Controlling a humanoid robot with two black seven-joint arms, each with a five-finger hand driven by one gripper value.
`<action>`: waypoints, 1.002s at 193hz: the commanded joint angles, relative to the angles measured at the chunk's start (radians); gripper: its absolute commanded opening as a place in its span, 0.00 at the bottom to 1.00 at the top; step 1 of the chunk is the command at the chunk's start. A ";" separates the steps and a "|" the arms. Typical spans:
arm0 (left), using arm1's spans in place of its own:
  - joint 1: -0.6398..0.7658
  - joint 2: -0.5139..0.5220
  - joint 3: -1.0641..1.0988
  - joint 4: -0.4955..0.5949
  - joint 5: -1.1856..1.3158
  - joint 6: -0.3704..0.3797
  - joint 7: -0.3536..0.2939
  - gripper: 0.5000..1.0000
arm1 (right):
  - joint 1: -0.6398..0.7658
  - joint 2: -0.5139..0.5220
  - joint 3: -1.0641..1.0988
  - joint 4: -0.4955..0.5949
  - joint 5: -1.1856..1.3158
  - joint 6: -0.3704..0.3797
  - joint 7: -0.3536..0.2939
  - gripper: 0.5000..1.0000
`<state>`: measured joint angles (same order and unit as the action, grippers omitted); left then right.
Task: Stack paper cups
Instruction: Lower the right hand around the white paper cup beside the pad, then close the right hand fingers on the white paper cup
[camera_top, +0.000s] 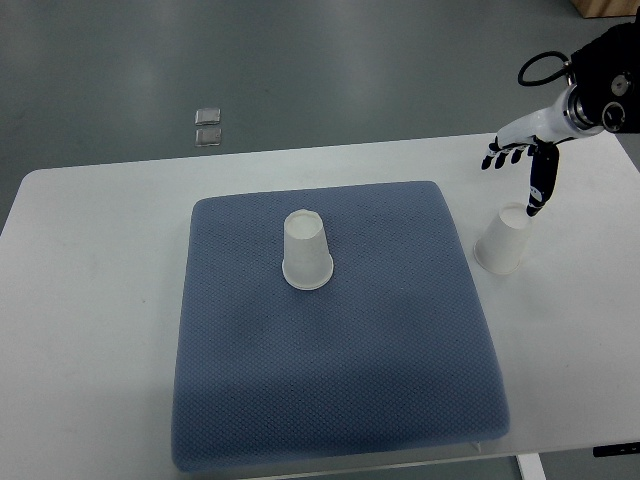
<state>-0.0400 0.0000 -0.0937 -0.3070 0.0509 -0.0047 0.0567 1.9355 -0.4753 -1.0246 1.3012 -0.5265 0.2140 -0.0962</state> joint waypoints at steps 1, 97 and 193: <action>0.000 0.000 0.000 0.000 0.000 0.000 0.000 1.00 | -0.073 0.006 0.003 -0.023 0.014 -0.071 -0.014 0.85; 0.000 0.000 0.000 -0.004 0.001 0.000 0.000 1.00 | -0.317 0.040 0.018 -0.177 0.080 -0.248 -0.034 0.84; 0.000 0.000 0.000 -0.004 0.001 0.000 0.000 1.00 | -0.363 0.061 0.072 -0.197 0.082 -0.275 -0.034 0.81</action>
<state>-0.0399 0.0000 -0.0936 -0.3115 0.0525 -0.0042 0.0567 1.5763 -0.4170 -0.9626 1.1061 -0.4437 -0.0605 -0.1305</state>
